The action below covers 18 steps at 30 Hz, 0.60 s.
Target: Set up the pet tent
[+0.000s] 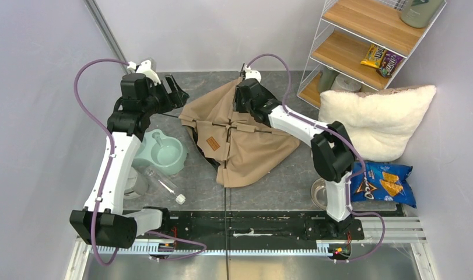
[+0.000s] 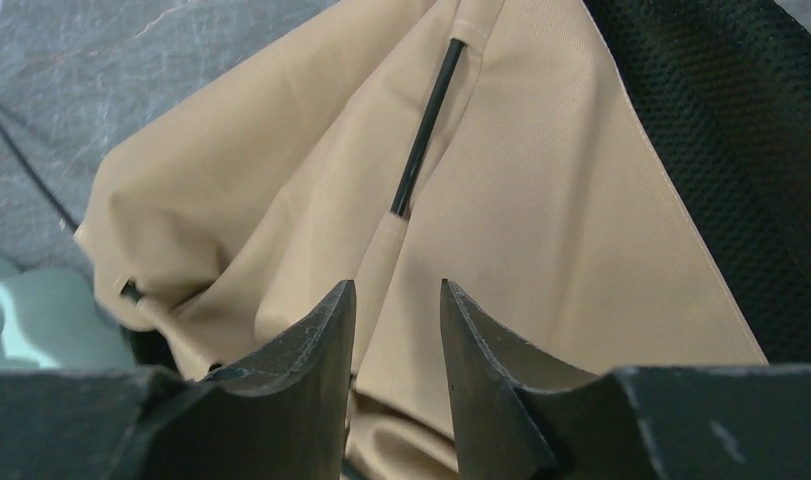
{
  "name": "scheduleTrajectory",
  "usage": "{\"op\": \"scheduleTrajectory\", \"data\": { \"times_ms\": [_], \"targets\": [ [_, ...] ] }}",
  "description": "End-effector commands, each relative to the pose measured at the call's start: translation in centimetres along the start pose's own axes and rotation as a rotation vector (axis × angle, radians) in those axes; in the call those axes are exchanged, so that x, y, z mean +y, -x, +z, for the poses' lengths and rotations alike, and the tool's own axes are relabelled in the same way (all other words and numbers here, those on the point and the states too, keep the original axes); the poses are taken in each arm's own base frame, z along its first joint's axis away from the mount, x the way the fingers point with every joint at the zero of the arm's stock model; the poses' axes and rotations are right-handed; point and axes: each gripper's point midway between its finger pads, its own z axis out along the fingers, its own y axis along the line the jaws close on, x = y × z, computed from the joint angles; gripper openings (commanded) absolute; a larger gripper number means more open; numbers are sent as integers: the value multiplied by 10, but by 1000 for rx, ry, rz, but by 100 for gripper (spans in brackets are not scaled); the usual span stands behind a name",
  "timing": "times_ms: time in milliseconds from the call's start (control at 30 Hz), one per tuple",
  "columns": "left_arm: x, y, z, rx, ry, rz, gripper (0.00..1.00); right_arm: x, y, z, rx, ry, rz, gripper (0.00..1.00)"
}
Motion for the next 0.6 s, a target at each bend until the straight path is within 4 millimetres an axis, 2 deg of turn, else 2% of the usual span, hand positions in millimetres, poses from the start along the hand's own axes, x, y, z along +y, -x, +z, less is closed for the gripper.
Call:
{"op": "scheduleTrajectory", "data": {
  "times_ms": [0, 200, 367, 567],
  "targets": [
    [-9, 4, 4, -15, -43, -35, 84, 17, 51, 20, -204, 10, 74, 42],
    [-4, -3, 2, -6, -28, -37, 84, 12, 37, 52, -193, -36, 97, 33],
    [0, -9, 3, 8, -12, -35, 84, 2, 30, 66, -201, -96, 106, 29],
    [2, -14, 4, 26, -6, -35, 83, -5, 35, 84, -219, -122, 95, 24]
  ]
}}
